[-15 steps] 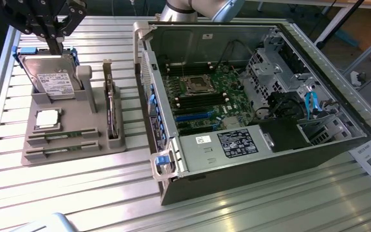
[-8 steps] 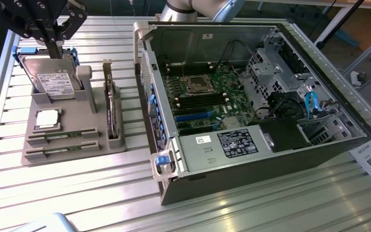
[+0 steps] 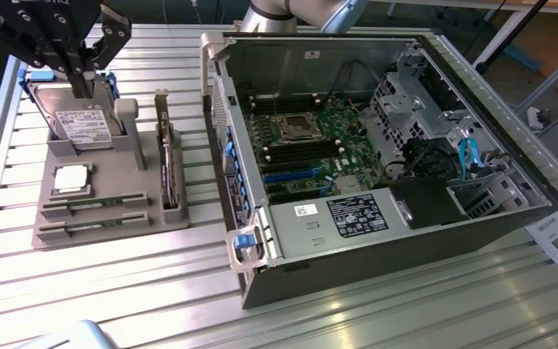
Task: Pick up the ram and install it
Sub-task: 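Reach for the ram, then pick up the ram and move it above insertion slot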
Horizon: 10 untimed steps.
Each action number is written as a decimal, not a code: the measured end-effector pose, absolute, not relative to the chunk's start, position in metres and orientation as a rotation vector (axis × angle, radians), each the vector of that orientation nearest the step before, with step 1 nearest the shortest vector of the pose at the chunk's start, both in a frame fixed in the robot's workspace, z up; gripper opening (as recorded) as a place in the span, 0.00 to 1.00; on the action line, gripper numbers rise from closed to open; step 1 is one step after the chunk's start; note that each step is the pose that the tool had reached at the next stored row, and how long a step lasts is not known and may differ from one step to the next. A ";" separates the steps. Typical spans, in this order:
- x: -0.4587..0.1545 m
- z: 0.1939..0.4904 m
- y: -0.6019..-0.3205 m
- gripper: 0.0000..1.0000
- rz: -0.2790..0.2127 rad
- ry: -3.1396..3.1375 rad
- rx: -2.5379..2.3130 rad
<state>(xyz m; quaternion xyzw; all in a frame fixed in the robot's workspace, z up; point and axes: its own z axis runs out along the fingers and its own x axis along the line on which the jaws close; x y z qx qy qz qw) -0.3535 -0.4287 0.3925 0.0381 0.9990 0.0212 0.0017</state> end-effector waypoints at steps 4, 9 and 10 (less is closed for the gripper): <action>-0.353 0.393 -0.438 0.10 0.067 3.135 0.120; -0.353 0.393 -0.442 0.10 0.067 3.135 0.120; -0.353 0.393 -0.442 0.10 0.067 3.135 0.120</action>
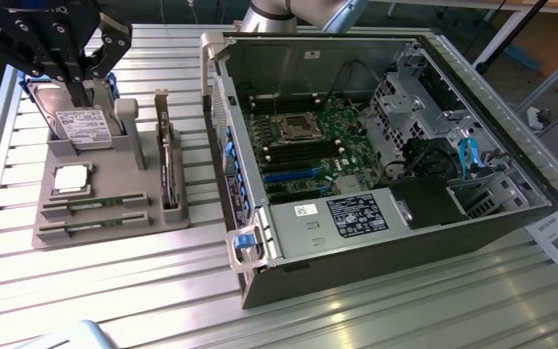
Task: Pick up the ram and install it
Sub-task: 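Pick up the ram and move it above insertion slot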
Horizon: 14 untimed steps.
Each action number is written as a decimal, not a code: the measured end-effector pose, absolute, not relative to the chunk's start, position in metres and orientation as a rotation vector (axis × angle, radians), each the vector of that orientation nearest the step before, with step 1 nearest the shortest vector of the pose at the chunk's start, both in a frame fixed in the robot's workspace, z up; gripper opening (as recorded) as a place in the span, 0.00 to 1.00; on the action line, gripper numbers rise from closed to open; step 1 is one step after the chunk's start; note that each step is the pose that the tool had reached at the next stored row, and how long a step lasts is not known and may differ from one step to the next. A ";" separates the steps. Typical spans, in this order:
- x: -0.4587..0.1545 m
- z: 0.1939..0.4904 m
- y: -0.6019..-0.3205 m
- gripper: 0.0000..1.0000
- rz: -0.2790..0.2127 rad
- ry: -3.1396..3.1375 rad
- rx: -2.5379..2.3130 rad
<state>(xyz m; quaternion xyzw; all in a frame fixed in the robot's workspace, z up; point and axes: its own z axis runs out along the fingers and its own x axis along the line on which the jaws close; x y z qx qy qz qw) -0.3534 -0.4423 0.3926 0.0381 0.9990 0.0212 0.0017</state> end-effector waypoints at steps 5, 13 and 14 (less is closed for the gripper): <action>-0.353 0.393 -0.442 0.10 0.067 3.135 0.120; -0.353 0.393 -0.442 0.10 0.067 3.137 0.073; -0.353 0.393 -0.442 0.10 0.067 3.138 0.058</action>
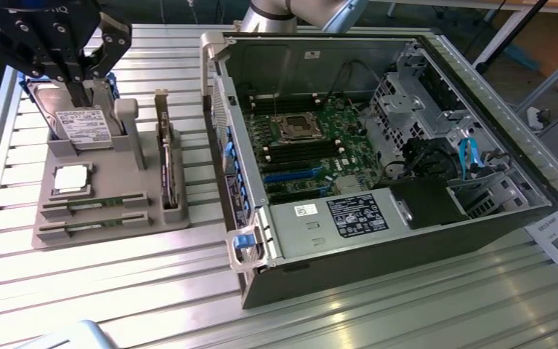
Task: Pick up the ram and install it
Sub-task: 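Pick up the ram and move it above insertion slot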
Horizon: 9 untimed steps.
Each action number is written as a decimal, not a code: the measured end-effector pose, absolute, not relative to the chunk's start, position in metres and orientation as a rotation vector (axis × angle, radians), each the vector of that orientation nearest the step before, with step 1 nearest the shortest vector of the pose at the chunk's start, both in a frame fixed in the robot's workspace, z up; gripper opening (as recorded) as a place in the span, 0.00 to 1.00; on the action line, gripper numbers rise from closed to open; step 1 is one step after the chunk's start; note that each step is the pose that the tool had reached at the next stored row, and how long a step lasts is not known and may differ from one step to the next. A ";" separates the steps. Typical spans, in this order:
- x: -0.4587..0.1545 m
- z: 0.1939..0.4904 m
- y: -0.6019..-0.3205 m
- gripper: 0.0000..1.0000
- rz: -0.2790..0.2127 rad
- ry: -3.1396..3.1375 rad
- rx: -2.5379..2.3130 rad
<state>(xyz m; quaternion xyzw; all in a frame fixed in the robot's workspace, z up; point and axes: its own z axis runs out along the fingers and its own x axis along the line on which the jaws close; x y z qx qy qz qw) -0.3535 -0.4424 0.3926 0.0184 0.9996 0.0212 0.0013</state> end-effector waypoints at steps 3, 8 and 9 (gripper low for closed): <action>-0.353 0.393 -0.442 0.10 0.067 3.139 0.011; -0.353 0.393 -0.442 0.10 0.067 3.139 -0.079; -0.353 0.393 -0.442 0.10 0.067 3.139 -0.100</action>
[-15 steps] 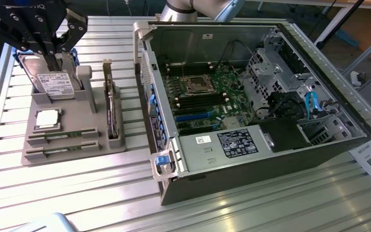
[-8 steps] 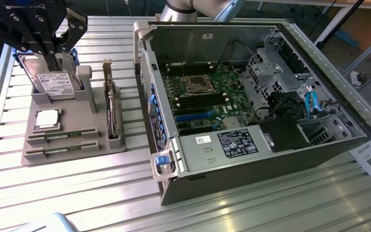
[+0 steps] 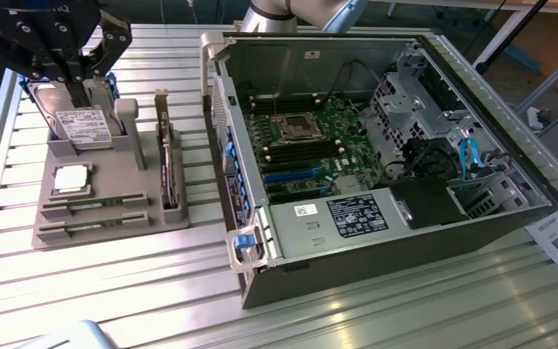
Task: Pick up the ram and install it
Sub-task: 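Pick up the ram and move it above insertion slot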
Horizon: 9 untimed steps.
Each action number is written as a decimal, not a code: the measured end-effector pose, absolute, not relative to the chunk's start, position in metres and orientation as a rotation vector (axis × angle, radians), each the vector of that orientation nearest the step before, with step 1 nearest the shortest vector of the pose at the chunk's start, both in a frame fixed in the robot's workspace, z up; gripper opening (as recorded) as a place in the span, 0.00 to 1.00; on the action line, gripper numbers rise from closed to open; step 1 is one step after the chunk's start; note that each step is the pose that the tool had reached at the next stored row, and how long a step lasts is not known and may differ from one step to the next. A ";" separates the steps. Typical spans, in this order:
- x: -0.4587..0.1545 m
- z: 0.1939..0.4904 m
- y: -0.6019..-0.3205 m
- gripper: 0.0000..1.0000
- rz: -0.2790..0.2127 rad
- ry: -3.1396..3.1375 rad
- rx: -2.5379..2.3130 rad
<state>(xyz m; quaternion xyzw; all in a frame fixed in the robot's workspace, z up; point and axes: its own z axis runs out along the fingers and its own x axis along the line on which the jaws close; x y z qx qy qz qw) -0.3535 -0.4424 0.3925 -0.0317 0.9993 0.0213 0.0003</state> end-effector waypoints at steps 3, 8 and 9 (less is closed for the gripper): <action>-0.353 0.393 -0.442 0.10 0.067 3.137 -0.162; -0.353 0.393 -0.442 0.10 0.067 3.130 -0.279; -0.353 0.393 -0.442 0.10 0.067 3.128 -0.305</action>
